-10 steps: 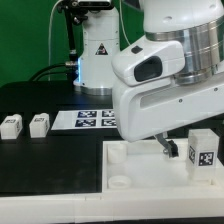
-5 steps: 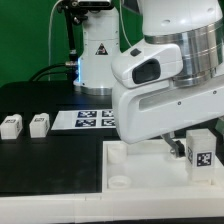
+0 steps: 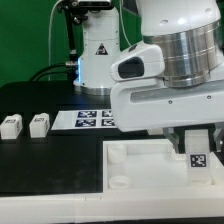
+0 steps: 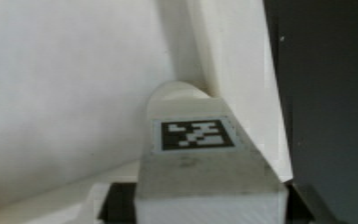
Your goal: Assemble one leg
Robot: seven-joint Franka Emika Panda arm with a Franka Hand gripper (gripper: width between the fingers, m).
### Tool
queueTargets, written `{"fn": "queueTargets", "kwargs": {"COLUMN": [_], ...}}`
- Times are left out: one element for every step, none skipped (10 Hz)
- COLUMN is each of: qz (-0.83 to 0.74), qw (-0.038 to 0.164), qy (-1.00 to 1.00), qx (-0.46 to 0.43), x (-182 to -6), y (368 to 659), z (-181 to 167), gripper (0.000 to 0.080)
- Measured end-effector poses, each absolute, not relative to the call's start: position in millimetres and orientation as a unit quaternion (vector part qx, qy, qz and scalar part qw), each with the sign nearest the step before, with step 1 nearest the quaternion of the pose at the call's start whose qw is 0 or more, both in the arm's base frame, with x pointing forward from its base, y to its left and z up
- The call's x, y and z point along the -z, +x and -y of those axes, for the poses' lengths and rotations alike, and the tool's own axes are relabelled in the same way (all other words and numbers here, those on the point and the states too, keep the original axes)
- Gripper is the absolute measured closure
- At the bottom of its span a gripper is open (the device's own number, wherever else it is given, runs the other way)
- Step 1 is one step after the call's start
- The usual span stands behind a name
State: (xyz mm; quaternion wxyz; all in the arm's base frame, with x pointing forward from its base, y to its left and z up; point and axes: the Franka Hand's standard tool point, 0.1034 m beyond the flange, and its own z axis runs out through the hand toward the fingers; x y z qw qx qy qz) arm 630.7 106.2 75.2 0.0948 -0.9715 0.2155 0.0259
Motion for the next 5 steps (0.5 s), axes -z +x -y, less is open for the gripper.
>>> {"fn": "queueTargets", "kwargs": {"qz": [-0.292, -0.403, -0.479, -0.548, -0.597], "qw": [0.094, 0.098, 0.097, 0.099, 0.097], "qy": [-0.951, -0.909, -0.871, -0.829, -0.794], "qx": [-0.025, -0.032, -0.042, -0.054, -0.063], "x": [-75.1, -74.7, -74.2, -73.6, -73.0], "y": [629.9, 627.7, 626.8, 625.9, 624.3], "z": [-106.0, -105.6, -107.2, -108.8, -114.1], "gripper": [0.0505, 0.0505, 0.0505, 0.0505, 0.0505]}}
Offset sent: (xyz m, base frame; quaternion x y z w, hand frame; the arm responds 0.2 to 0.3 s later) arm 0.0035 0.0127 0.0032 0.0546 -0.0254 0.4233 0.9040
